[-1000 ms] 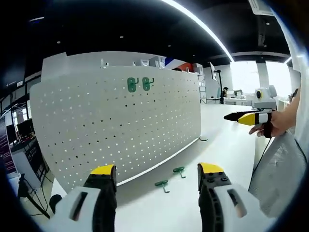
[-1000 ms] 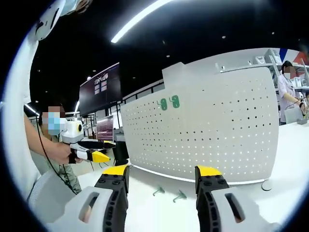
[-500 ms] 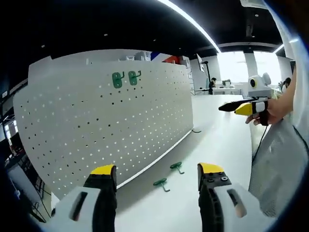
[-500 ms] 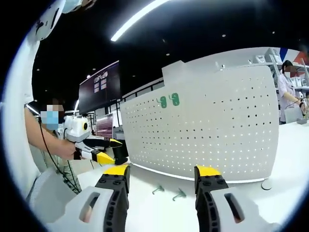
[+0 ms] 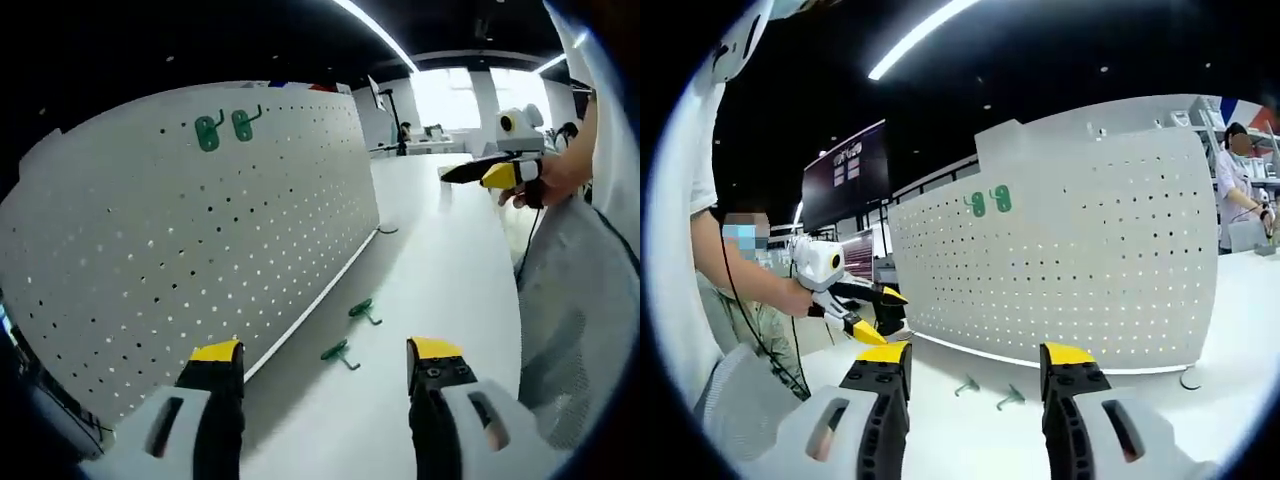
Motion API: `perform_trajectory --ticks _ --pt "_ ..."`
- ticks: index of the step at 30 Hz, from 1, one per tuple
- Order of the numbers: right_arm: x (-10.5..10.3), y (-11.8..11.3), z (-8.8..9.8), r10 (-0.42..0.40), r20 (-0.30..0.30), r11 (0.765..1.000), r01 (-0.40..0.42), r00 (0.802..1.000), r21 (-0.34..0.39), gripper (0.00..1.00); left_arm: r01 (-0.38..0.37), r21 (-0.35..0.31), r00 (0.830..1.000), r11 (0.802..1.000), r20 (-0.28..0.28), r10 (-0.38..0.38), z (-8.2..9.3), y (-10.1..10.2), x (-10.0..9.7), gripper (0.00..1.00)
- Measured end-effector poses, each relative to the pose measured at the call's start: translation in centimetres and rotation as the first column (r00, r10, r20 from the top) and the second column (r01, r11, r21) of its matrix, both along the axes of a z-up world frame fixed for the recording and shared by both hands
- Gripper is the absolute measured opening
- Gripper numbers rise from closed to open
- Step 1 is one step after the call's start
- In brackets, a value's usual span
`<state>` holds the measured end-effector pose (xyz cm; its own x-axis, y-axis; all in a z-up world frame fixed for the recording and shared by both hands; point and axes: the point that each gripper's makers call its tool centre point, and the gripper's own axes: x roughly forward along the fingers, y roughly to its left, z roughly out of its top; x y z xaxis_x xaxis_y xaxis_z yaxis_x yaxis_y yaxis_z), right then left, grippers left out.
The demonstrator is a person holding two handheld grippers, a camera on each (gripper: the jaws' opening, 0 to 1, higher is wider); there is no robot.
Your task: Insert the hook assembly into the mounting plate slot until the hook locks in place.
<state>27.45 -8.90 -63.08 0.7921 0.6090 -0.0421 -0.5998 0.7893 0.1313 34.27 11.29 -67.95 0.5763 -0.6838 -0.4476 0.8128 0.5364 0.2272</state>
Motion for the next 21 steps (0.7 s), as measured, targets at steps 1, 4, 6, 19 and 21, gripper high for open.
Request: perform_trajectory --ticks 1,4,6,19,21 --pt "0.0 0.0 0.0 0.001 -0.001 1.0 -0.001 1.0 0.0 0.5 0.019 0.024 1.0 1.0 0.019 -0.019 0.0 0.0 0.1 0.68" --pt "-0.1 0.0 0.2 -0.001 0.005 1.0 0.001 1.0 0.0 0.5 0.051 0.034 0.999 0.998 0.009 -0.052 -0.2 -0.3 0.4 0.67" --pt "-0.2 0.0 0.2 -0.001 0.005 1.0 0.001 1.0 0.004 0.5 0.069 0.054 0.998 0.996 0.004 -0.07 -0.5 -0.4 0.6 0.67" --pt "-0.3 -0.1 0.6 -0.008 0.004 0.999 0.007 1.0 0.031 0.5 0.255 0.212 0.967 0.943 -0.061 -0.248 -3.6 -1.8 0.4 0.57" --pt "-0.2 0.0 0.6 -0.006 0.01 1.0 0.006 1.0 0.024 0.49 0.277 0.236 0.961 0.931 -0.061 -0.27 -4.1 -1.9 0.6 0.57"
